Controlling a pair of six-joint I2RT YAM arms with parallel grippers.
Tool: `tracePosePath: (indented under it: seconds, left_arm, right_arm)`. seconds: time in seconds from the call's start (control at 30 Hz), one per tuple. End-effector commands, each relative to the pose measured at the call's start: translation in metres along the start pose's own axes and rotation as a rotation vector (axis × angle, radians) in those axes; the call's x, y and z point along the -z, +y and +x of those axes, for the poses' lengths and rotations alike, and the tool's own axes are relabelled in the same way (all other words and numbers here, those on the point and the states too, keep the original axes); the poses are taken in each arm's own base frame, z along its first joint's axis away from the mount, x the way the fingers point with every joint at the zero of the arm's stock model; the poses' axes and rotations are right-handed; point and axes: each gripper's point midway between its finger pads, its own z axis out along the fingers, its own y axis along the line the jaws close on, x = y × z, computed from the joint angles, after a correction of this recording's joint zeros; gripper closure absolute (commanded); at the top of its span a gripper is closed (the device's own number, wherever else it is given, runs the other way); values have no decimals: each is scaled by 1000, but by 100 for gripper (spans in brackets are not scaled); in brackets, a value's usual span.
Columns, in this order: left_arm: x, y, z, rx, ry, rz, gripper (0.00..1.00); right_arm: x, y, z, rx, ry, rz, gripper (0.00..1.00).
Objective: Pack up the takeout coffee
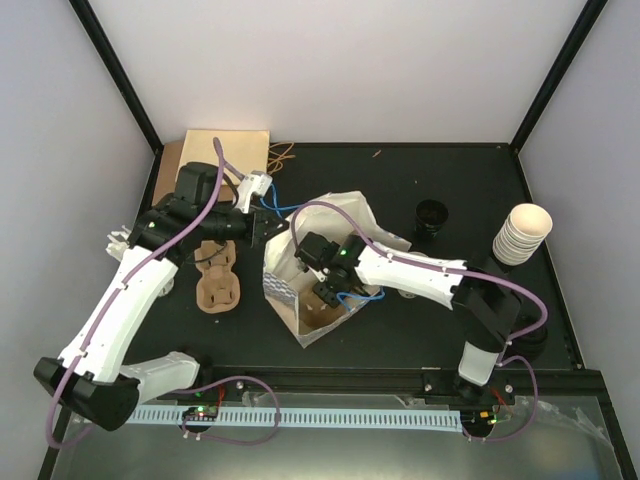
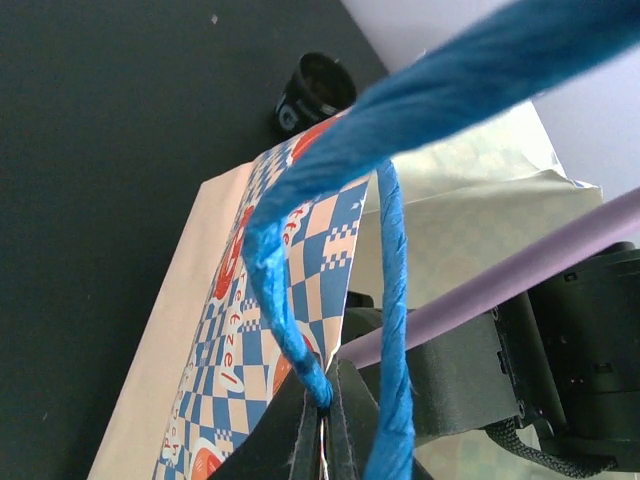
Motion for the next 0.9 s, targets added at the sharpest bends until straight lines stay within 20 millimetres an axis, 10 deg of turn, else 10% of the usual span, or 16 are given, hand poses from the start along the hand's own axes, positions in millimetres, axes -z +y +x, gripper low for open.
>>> tracePosePath:
  seconds: [0.0, 0.43, 0.7, 0.87]
  left_arm:
    - [-8, 15, 14, 19, 76, -11, 98]
    - [-20, 48, 22, 27, 139, -96, 97]
    - [-19, 53, 20, 8, 135, -125, 97]
    - [-17, 53, 18, -5, 125, -139, 97]
  right_arm:
    - [-15, 5, -4, 17, 34, -49, 53]
    - [-46, 12, -14, 49, 90, -77, 52]
    - [-17, 11, -28, 55, 26, -89, 5]
    - [13, 6, -37, 61, -13, -80, 0]
